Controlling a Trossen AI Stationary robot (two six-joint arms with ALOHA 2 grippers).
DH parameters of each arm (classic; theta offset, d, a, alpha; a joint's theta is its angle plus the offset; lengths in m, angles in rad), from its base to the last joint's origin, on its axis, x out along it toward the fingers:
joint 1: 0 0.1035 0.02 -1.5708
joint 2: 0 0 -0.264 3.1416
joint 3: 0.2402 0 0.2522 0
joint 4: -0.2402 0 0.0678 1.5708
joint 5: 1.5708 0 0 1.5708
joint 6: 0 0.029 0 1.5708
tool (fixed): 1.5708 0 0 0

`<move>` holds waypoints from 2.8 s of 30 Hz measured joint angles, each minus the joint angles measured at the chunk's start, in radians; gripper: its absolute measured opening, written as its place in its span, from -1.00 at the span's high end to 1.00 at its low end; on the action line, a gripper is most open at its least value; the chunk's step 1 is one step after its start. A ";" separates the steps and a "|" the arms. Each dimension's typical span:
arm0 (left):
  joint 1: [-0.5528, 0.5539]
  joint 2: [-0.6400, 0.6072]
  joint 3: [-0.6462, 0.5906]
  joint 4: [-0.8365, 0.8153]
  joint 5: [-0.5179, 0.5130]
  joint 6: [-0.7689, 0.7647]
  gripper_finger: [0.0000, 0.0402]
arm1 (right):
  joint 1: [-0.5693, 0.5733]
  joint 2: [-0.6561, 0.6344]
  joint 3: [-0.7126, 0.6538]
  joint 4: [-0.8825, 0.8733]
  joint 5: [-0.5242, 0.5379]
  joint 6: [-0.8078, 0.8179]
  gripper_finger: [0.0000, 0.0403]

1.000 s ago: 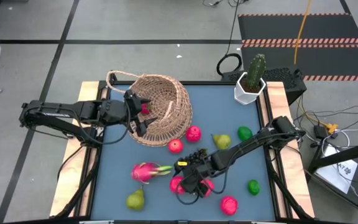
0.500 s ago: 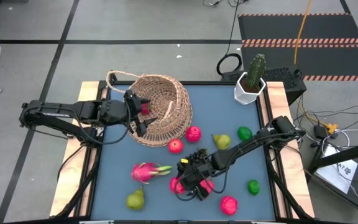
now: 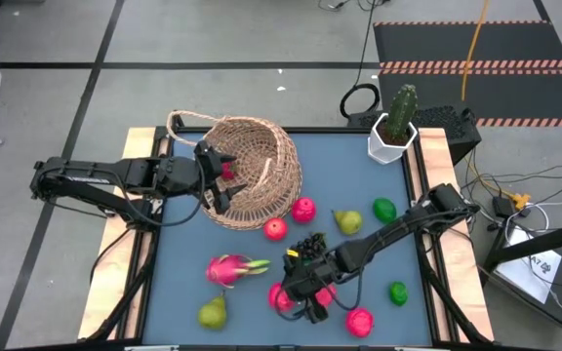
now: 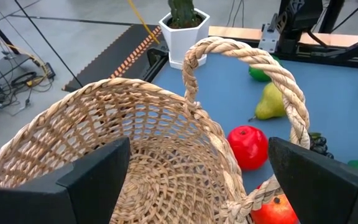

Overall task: Build produce basket
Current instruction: Put the red apple into the basket

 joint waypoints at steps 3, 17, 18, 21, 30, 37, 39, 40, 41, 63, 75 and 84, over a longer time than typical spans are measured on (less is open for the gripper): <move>0.000 0.001 0.000 0.000 0.000 -0.016 -0.90 | 0.019 0.001 -0.001 -0.006 0.112 -0.059 -0.95; -0.087 0.072 0.000 0.003 -0.008 -0.161 -0.90 | 0.049 0.001 -0.001 -0.037 0.233 -0.216 -0.95; -0.094 0.083 0.000 0.017 -0.008 -0.164 -0.90 | 0.049 0.001 -0.001 -0.033 0.232 -0.232 -0.95; -0.117 0.109 0.000 0.044 -0.009 -0.166 -0.90 | 0.045 0.001 -0.001 -0.015 0.226 -0.238 -0.95; -0.159 0.166 0.000 0.118 -0.013 -0.165 -0.90 | 0.055 0.011 -0.001 0.011 0.180 -0.309 -0.95; -0.196 0.172 0.000 0.155 -0.061 -0.165 -0.90 | 0.058 0.083 0.000 0.180 0.191 -0.259 -0.95; -0.203 0.172 0.000 0.157 -0.063 -0.163 -0.90 | 0.058 0.093 0.000 0.204 0.207 -0.221 -0.95; -0.207 0.171 0.000 0.158 -0.066 -0.161 -0.90 | 0.061 0.095 0.000 0.212 0.234 -0.199 -0.95; -0.210 0.171 0.000 0.158 -0.072 -0.157 -0.90 | 0.064 0.096 0.000 0.213 0.260 -0.171 -0.95; -0.224 0.170 0.000 0.156 -0.078 -0.139 -0.90 | 0.082 0.045 0.000 0.100 0.242 -0.293 -0.92; -0.225 0.170 0.000 0.158 -0.148 -0.134 -0.90 | 0.052 0.053 0.000 0.004 0.256 -0.756 -0.98; -0.222 0.170 0.001 0.163 -0.185 -0.128 -0.90 | 0.066 0.111 -0.002 0.086 0.259 -0.914 -0.98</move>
